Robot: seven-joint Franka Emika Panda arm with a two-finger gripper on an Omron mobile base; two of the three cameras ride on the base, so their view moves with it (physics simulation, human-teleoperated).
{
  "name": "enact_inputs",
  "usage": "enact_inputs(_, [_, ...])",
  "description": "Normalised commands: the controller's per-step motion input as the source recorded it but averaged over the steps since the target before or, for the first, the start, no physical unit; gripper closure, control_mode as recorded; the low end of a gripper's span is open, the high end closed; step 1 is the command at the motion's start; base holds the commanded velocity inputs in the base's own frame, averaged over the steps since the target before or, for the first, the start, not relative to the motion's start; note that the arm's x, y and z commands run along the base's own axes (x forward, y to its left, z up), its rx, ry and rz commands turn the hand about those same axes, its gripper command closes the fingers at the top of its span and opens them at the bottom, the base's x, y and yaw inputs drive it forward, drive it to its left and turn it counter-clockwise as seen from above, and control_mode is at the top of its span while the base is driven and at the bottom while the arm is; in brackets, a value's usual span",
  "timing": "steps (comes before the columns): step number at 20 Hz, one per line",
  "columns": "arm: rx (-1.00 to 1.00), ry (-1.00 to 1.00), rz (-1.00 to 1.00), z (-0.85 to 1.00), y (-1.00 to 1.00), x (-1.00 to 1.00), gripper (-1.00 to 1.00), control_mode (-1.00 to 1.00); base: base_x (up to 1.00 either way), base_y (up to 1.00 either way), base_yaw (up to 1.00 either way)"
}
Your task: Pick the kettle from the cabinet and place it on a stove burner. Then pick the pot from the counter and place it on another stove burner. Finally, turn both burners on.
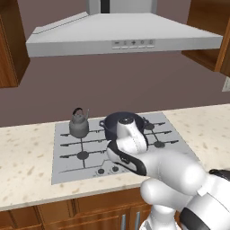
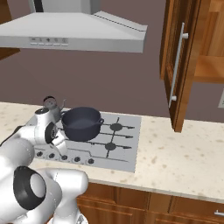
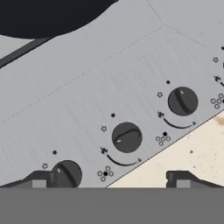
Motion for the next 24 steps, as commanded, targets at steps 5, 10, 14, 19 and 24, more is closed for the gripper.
enact_inputs(5, [0.00,0.00,0.13,0.00,0.02,0.00,-1.00,-1.00,0.00,0.00,0.00])
enact_inputs(10, [0.00,0.00,0.16,0.00,0.00,0.00,-1.00,-1.00,0.00,0.00,0.00])
enact_inputs(14, [0.00,0.00,0.15,0.05,0.02,0.03,-1.00,-1.00,0.00,0.00,0.00])
enact_inputs(19, [0.00,0.00,0.11,0.01,0.11,0.00,-1.00,-1.00,0.00,0.00,0.00])
enact_inputs(24, [0.00,0.00,0.09,-0.02,0.18,0.00,-1.00,-1.00,0.00,0.00,0.00])
